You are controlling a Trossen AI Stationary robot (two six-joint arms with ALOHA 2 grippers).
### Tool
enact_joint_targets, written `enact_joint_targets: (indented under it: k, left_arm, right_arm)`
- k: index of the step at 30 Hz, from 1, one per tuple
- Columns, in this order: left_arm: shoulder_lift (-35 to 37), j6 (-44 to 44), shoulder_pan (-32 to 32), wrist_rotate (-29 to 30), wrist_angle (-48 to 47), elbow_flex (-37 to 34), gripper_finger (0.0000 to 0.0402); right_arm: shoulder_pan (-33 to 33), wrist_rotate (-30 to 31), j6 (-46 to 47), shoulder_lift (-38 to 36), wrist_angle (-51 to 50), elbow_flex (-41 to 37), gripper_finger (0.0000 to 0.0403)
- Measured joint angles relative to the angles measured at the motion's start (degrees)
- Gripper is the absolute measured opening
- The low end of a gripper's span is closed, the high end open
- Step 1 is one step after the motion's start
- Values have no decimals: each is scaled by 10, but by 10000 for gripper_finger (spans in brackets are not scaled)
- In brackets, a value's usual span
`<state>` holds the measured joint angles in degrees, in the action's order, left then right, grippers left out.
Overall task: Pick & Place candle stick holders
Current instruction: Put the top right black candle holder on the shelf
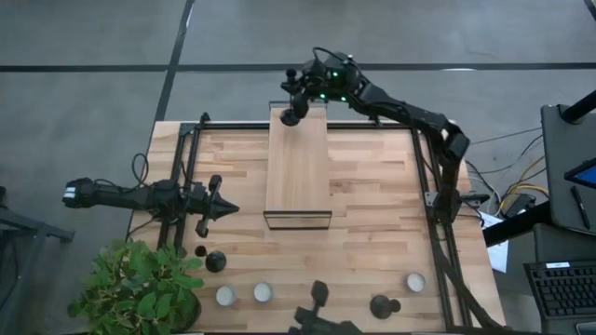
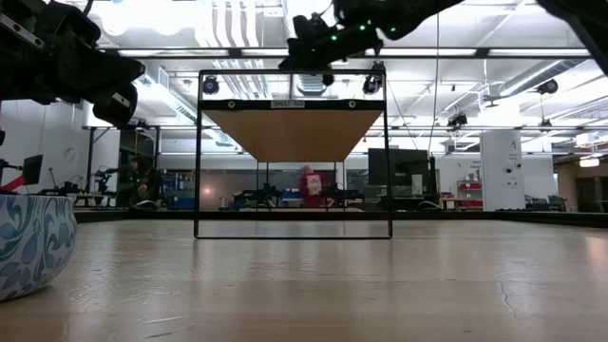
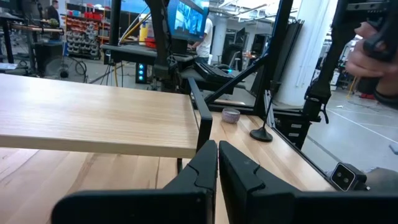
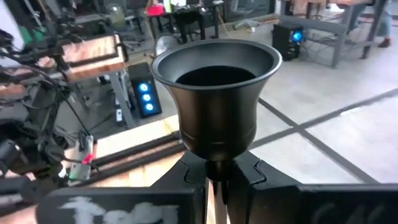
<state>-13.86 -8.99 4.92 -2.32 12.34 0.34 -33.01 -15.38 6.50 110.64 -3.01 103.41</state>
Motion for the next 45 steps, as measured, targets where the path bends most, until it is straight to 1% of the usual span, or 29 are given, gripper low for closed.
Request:
enact_joint_targets:
  k: [5, 11, 16, 31, 45]
  left_arm:
    - [0, 0, 0, 0, 0, 0, 14]
    - [0, 0, 0, 0, 0, 0, 14]
    - [0, 0, 0, 0, 0, 0, 14]
    - [0, 0, 0, 0, 0, 0, 14]
    - [0, 0, 0, 0, 0, 0, 14]
  right_arm:
    - [1, -2, 4, 39, -4, 44, 22]
    - [2, -2, -20, 91, -49, 109, 22]
    - [2, -1, -26, 114, -54, 136, 22]
    - [1, 4, -54, 122, -51, 134, 22]
    - [1, 4, -52, 132, -36, 131, 23]
